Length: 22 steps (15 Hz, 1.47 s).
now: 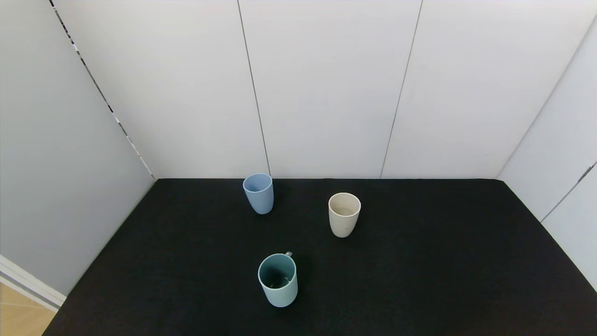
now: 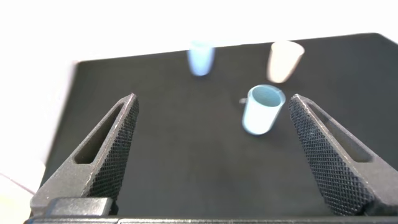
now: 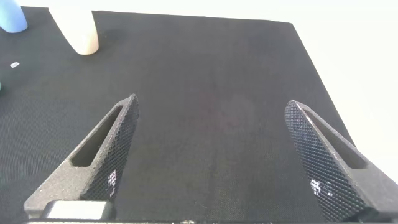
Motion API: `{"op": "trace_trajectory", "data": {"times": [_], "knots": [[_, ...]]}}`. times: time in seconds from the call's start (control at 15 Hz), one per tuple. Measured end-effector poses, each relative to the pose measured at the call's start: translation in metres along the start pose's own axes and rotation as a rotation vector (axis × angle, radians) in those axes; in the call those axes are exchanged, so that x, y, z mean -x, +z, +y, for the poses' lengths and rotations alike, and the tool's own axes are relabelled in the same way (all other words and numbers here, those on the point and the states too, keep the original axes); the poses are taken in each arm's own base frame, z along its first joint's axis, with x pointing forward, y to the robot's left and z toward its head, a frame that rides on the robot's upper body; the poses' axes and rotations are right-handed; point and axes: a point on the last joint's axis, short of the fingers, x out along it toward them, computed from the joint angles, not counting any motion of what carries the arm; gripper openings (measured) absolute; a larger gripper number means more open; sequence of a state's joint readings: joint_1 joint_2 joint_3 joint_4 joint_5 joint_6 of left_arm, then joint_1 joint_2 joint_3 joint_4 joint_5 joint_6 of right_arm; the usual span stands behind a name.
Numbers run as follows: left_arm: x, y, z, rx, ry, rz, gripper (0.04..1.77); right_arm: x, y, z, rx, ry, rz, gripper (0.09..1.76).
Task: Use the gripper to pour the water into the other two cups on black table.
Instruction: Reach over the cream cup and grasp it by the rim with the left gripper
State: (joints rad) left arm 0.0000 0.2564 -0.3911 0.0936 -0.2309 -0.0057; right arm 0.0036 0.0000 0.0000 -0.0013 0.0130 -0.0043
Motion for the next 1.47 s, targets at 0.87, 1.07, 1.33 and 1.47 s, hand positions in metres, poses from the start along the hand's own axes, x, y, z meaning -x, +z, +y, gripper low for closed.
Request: {"op": "trace_trajectory", "data": {"times": [0.87, 1.07, 1.33, 1.47], "knots": [[-0.210, 0.048, -0.004, -0.079, -0.429, 0.287, 1.72, 0.000, 0.000, 0.000, 0.000, 0.000, 0.000, 1.71], [-0.260, 0.033, -0.036, -0.103, -0.493, 0.322, 1.72, 0.000, 0.000, 0.000, 0.000, 0.001, 0.000, 1.71], [-0.309, 0.009, -0.081, -0.134, -0.536, 0.370, 1.72, 0.000, 0.000, 0.000, 0.000, 0.001, 0.000, 1.71], [-0.328, -0.003, -0.100, -0.150, -0.520, 0.389, 1.72, 0.000, 0.000, 0.000, 0.000, 0.001, 0.000, 1.71]]}}
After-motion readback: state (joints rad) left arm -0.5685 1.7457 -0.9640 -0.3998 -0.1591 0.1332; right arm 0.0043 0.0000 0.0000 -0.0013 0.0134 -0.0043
